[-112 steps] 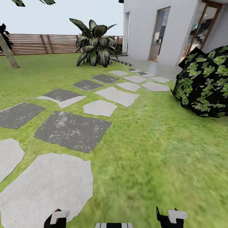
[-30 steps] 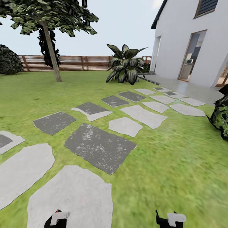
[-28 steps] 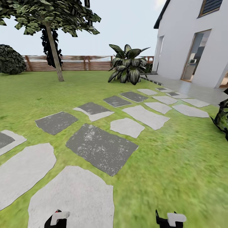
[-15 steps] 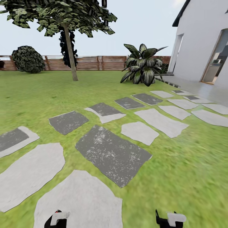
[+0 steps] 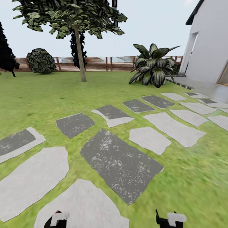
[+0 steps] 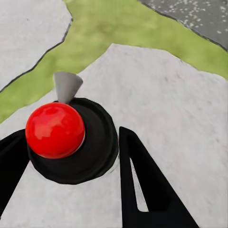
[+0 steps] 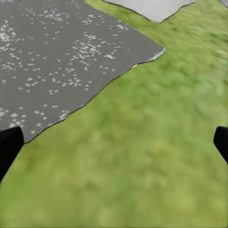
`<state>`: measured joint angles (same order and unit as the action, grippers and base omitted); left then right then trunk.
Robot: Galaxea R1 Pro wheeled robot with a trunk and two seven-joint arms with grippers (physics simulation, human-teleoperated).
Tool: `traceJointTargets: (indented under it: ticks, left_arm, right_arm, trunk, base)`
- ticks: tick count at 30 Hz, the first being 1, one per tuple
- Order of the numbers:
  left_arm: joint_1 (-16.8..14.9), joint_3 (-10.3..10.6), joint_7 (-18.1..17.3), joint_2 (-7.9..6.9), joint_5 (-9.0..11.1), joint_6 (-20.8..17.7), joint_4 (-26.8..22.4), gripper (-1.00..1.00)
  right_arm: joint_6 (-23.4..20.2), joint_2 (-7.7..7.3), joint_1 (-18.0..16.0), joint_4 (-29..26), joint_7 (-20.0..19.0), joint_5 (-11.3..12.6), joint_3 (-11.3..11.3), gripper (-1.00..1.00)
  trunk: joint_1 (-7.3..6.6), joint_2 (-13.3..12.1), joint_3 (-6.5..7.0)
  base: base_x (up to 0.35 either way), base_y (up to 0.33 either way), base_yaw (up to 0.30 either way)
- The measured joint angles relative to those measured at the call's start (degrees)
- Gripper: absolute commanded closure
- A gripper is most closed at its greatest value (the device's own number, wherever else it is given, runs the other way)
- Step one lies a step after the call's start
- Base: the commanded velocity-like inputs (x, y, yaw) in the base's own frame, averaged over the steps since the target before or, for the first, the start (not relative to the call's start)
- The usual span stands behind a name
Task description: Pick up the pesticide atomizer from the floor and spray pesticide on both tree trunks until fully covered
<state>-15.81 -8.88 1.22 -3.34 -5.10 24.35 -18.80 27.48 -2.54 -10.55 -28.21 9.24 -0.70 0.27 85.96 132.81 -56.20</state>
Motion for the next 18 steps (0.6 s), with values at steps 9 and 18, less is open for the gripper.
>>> traceJointTargets:
  ticks: [9, 18]
  left_arm:
    - [0.0, 0.0, 0.0, 0.00, 0.0, 0.0, 0.1, 1.00]
    - [0.0, 0.0, 0.0, 0.00, 0.0, 0.0, 0.1, 1.00]
  right_arm:
    - [0.0, 0.01, 0.0, 0.0, 0.0, 0.0, 0.0, -1.00]
    - [-0.1, 0.07, 0.0, 0.0, 0.0, 0.0, 0.1, -1.00]
  trunk:
    - [0.00, 0.0, 0.00]
    - [0.00, 0.0, 0.00]
  base:
    - [0.340, 0.000, 0.000]
    - [0.340, 0.000, 0.164]
